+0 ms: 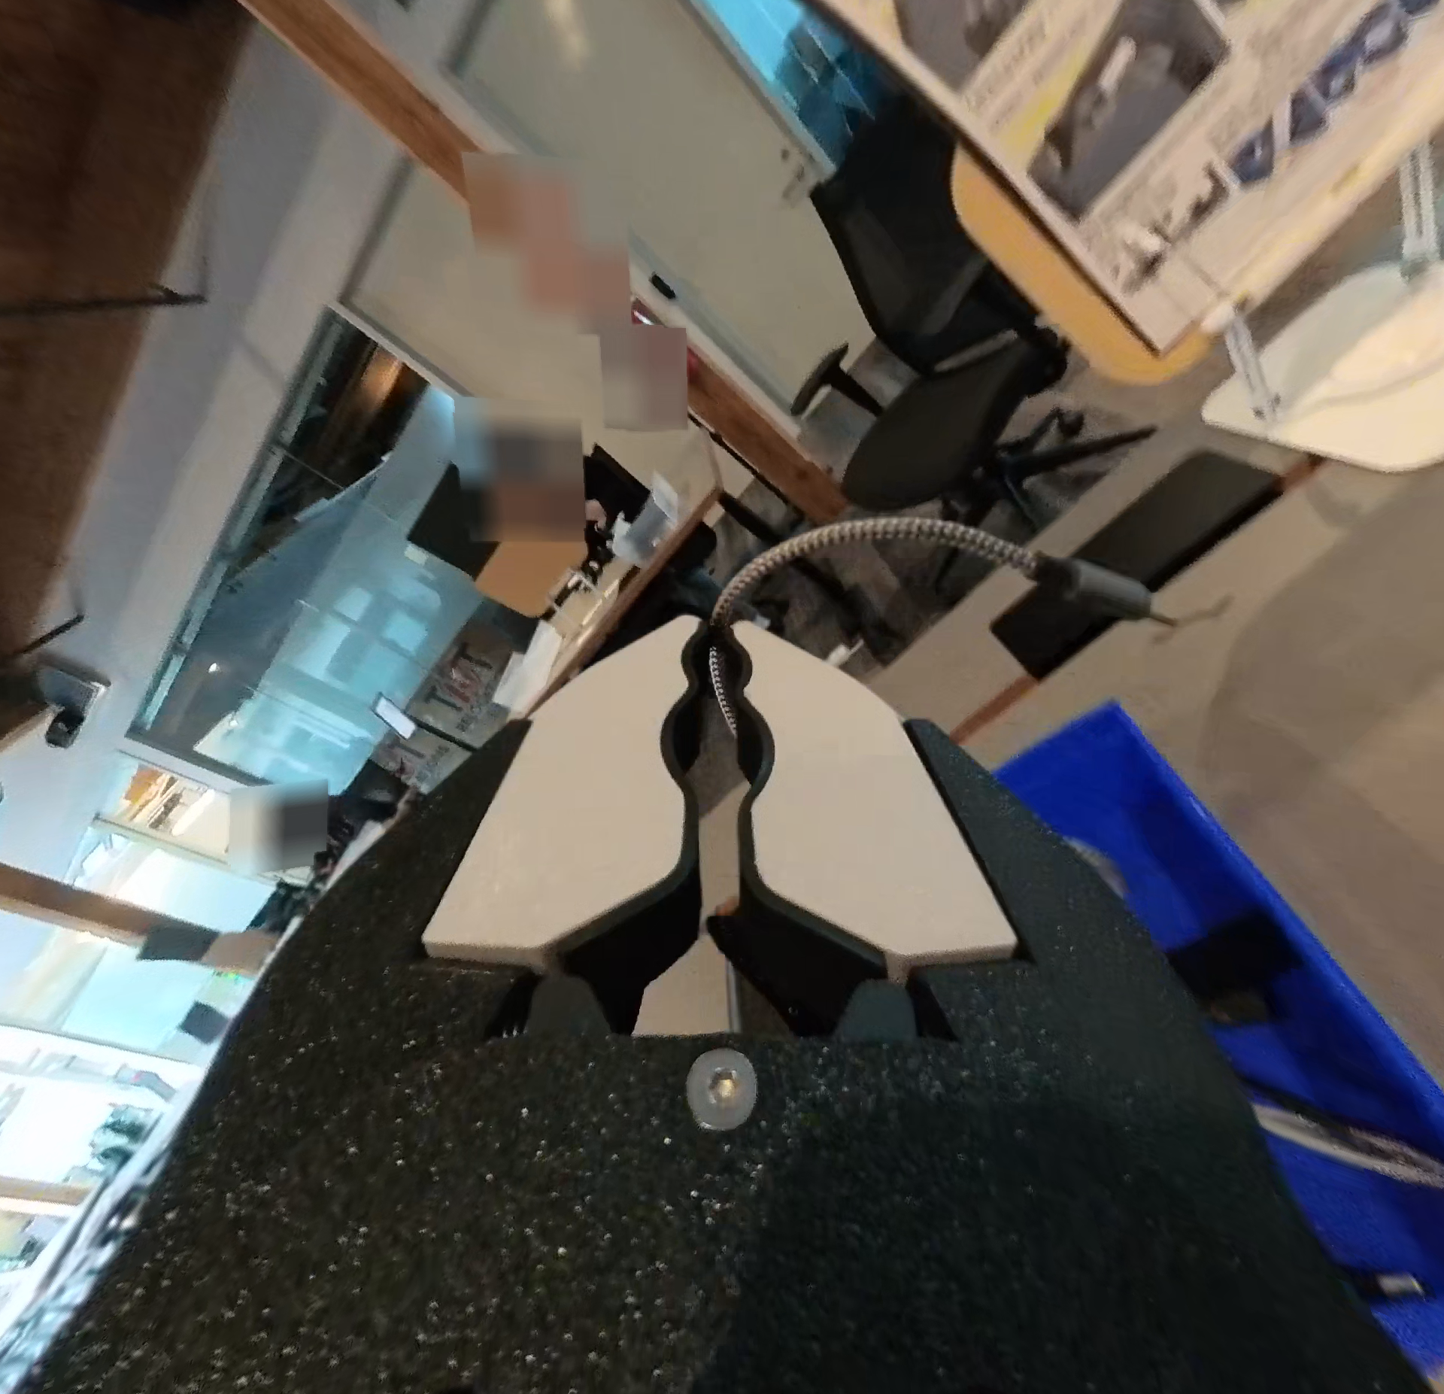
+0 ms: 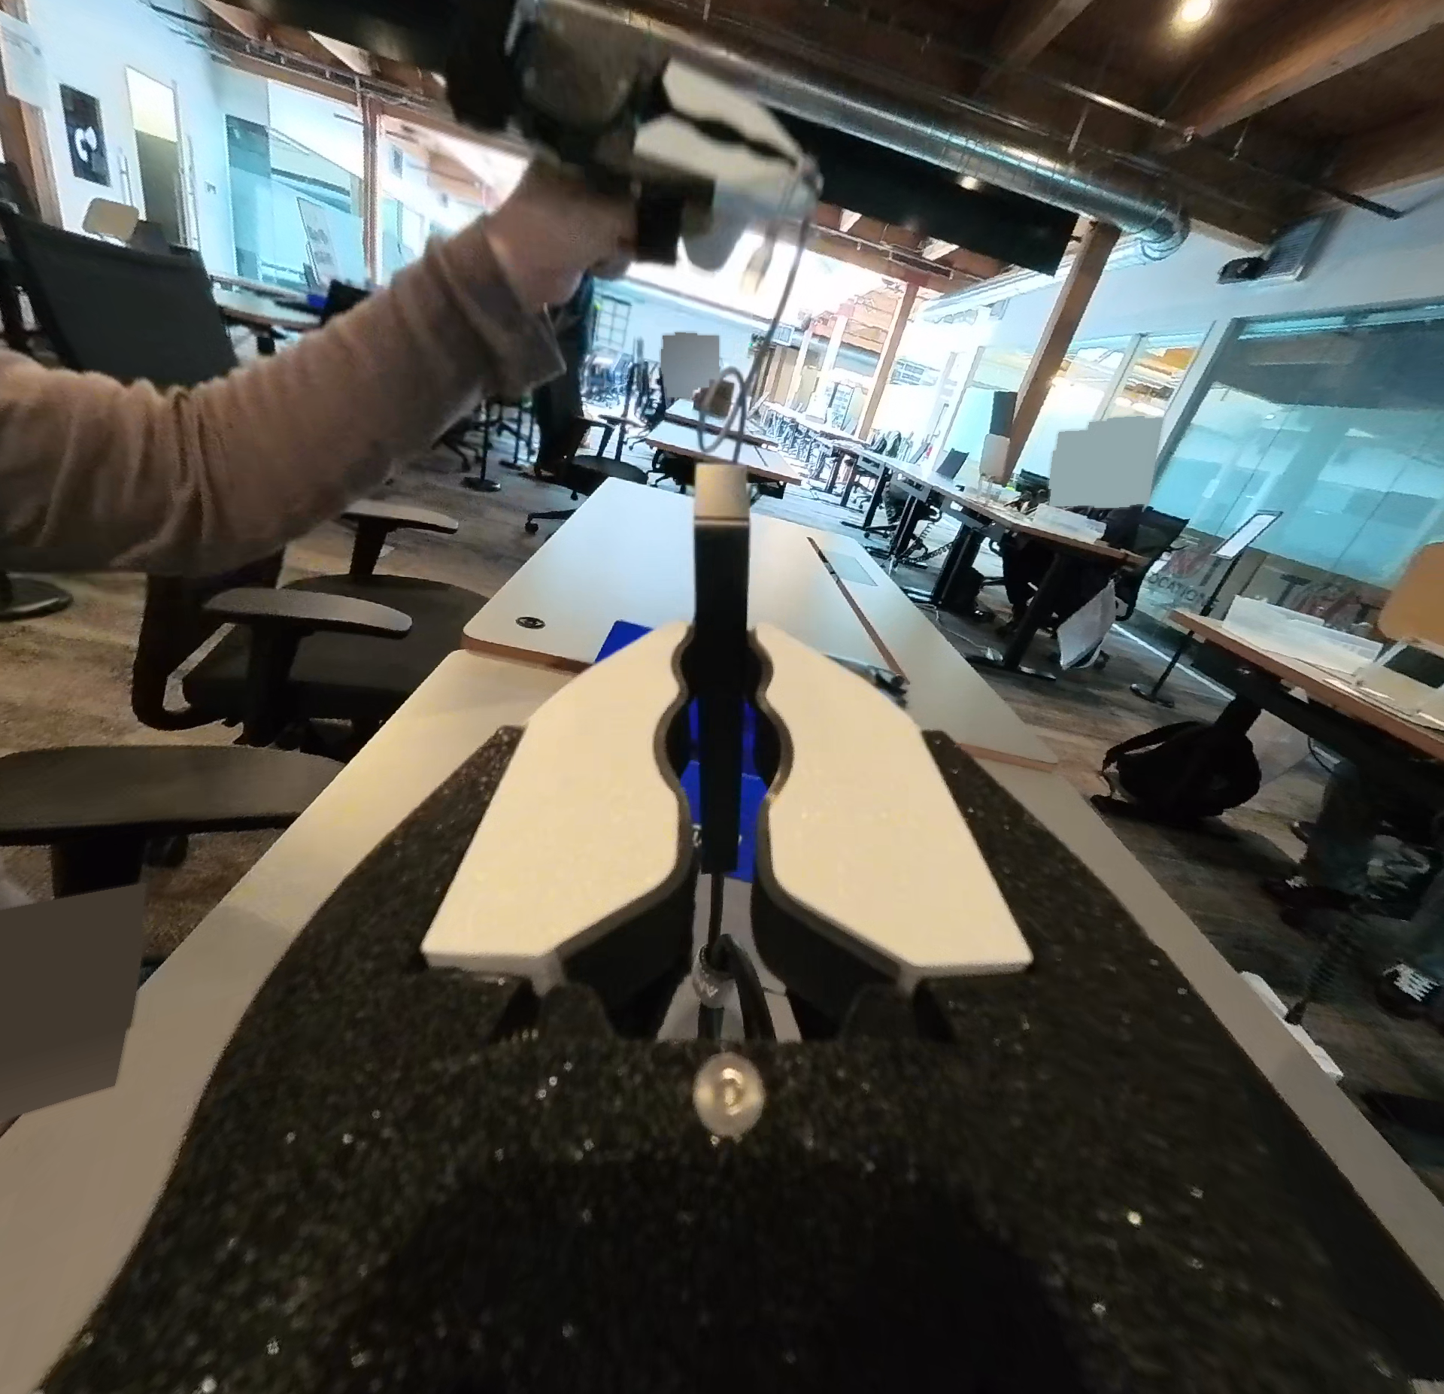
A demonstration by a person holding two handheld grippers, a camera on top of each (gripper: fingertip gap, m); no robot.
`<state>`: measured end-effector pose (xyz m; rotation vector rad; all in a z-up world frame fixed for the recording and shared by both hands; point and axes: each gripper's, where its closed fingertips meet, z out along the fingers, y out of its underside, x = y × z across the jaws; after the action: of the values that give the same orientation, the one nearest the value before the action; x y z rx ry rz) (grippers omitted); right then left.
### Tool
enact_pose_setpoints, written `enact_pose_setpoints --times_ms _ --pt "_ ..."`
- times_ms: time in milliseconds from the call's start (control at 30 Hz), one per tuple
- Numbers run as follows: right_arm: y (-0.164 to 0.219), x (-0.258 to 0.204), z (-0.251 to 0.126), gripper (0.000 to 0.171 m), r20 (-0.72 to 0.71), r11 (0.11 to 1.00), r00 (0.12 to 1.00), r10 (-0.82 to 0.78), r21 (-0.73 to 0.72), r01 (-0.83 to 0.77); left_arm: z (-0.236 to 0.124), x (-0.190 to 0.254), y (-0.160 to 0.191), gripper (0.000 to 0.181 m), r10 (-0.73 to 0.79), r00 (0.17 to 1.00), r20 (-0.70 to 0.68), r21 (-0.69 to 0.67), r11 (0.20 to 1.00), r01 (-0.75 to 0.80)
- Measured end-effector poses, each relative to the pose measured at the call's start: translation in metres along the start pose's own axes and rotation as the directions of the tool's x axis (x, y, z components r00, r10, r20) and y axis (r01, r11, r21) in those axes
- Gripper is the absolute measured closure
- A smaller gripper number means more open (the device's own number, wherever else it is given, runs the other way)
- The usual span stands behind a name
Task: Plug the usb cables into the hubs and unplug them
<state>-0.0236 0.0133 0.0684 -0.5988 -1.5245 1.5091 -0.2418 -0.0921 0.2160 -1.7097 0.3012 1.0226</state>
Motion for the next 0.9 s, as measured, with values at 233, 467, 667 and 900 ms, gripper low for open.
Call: enact_pose_setpoints --times_ms 233,467,667,900 --pt "-0.011 0.008 -0.019 0.162 -0.043 0.999 0.999 0.006 0.051 -0.003 0.006 -0.06 -0.107 0.179 -0.045 0.999 0.012 0.079 0.996 0.044" --pt "-0.024 0.016 -0.042 0.161 -0.122 0.996 0.992 -0.013 0.088 0.024 0.018 -0.042 -0.19 0.178 -0.099 0.986 -0.131 0.183 0.976 0.122" --pt "-0.039 0.016 -0.074 0.161 -0.206 0.994 0.977 -0.054 0.084 0.072 0.034 -0.003 -0.25 0.178 -0.147 0.95 -0.274 0.198 0.958 0.205" --pt "-0.041 0.017 -0.105 0.161 -0.271 0.994 0.96 -0.07 0.058 0.089 0.076 0.09 -0.21 0.178 -0.175 0.899 -0.402 0.03 0.979 0.204"
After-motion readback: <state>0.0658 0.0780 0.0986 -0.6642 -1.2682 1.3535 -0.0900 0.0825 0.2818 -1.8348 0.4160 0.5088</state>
